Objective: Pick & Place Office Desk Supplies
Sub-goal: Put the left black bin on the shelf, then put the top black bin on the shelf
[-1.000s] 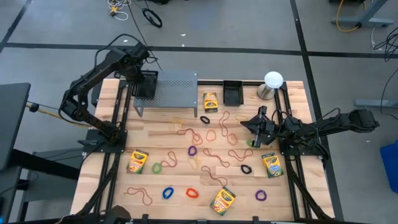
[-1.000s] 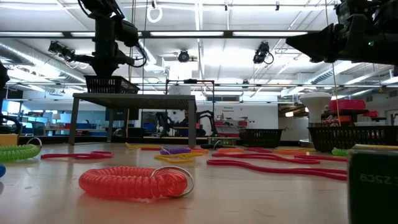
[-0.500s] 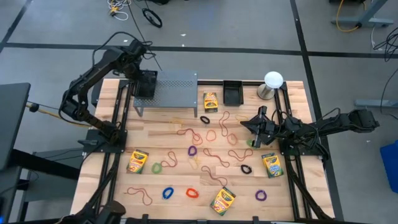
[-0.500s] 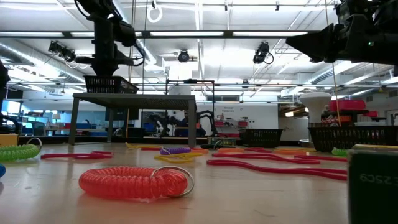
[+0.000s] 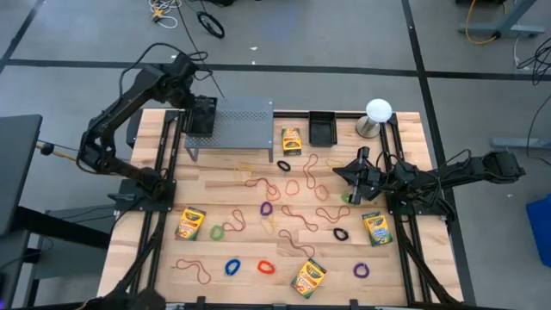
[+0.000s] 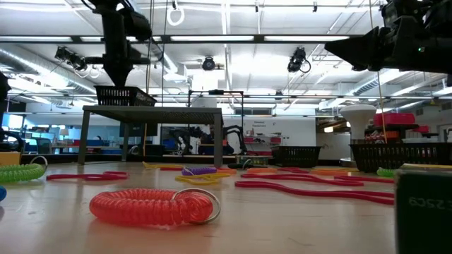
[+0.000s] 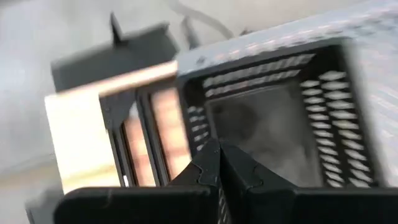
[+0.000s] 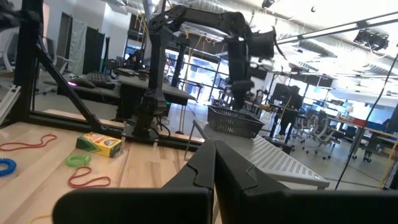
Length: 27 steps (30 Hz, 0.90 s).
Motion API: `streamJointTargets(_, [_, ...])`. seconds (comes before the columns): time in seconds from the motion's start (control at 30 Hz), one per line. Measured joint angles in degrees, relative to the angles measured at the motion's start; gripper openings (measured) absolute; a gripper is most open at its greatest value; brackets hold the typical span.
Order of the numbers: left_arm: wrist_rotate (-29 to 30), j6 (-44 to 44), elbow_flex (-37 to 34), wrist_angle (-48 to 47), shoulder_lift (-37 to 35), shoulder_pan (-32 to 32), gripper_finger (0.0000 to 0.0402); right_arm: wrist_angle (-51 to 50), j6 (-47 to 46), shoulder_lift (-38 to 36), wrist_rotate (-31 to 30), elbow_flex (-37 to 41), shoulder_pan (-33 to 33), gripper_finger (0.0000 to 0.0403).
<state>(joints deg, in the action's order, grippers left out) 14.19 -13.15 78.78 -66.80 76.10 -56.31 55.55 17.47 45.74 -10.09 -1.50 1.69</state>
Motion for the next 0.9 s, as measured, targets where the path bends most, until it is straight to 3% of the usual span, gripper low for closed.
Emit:
streamJointTargets(0.2, [-10.58,14.61,0.00,3.69,-4.79,7.18,0.0007,0.02,-0.04,0.00,-0.01,0.00,-0.01,0.0007])
streamJointTargets(0.43, [-18.91,25.63,0.00,10.38,-2.84,14.63,0.0007,-3.82,-2.78,0.00,-1.99,-2.40,0.00,0.0003])
streamJointTargets(0.63, [-23.90,30.98,-5.90,23.98,-1.20,20.04,0.0007,-23.88,-11.65,0.02,-11.33,-9.86,-0.02,0.0002])
streamJointTargets(0.73, [-30.42,30.56,-12.80,36.39,-2.39,22.45,0.0007,-36.12,-17.85,0.02,-16.76,-13.46,-0.02,0.0002])
streamJointTargets(0.9, [-38.55,26.54,-25.16,59.83,-3.76,28.00,0.0007,-65.24,-24.48,0.30,-17.68,-24.25,-0.02,0.0002])
